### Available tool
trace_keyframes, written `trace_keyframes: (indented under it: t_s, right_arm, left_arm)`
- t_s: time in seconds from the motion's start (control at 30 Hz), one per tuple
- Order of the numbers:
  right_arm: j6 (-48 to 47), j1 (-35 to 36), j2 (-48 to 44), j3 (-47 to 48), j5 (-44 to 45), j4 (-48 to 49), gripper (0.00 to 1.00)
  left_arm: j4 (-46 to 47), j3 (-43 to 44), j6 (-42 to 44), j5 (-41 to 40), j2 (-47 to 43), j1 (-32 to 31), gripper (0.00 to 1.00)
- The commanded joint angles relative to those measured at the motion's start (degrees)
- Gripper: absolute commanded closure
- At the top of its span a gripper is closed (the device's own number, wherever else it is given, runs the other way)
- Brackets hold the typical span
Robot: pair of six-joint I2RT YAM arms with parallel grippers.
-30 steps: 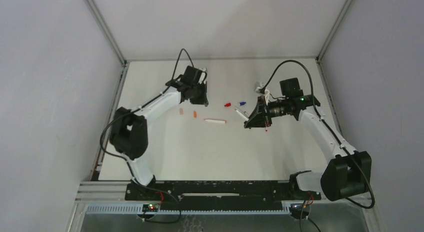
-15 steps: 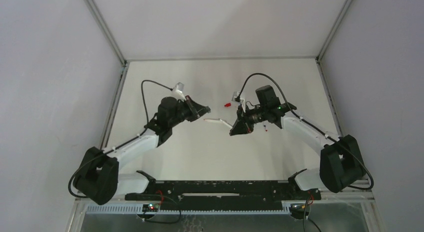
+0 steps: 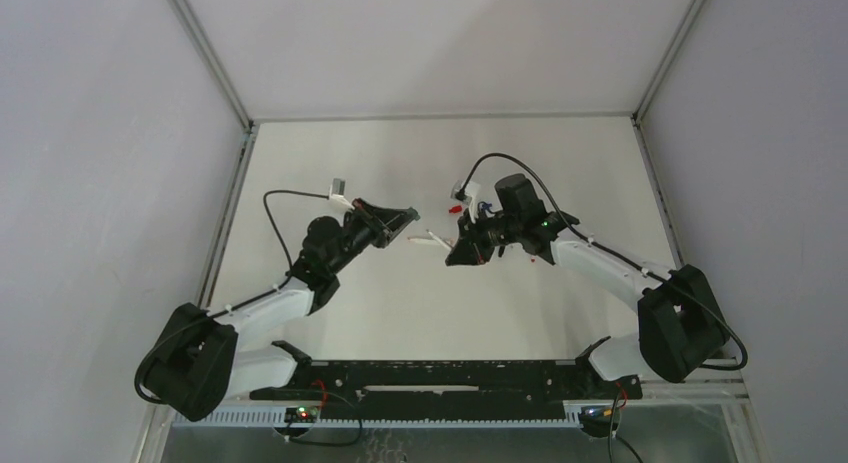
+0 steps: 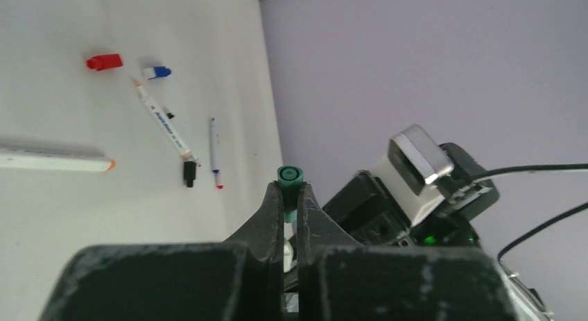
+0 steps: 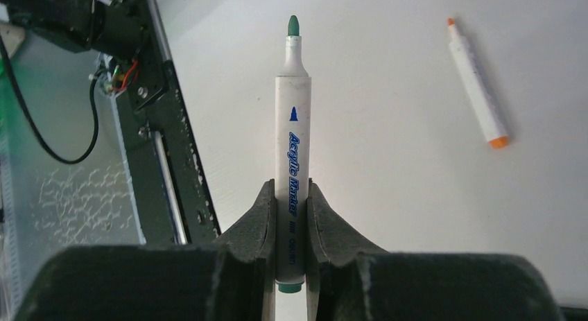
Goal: Insert the pens into the pen caps
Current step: Insert the pen into the pen cap.
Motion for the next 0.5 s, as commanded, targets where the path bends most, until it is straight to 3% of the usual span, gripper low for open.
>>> trace_keyframes:
  t_s: [0.0,0.47]
  right_arm:
    - [4.08,0.37,-0.2,0.04,3.71,3.68,1.0]
    - [7.42,-0.78,-1.16,0.04,-1.91,5.35,1.0]
  left_arm:
    - [5.53,-1.11,-3.39,-1.29,-1.11,-0.76,1.0]
    - [5.76,-0.12,-2.79,-2.21,0.72,-2.38,1.0]
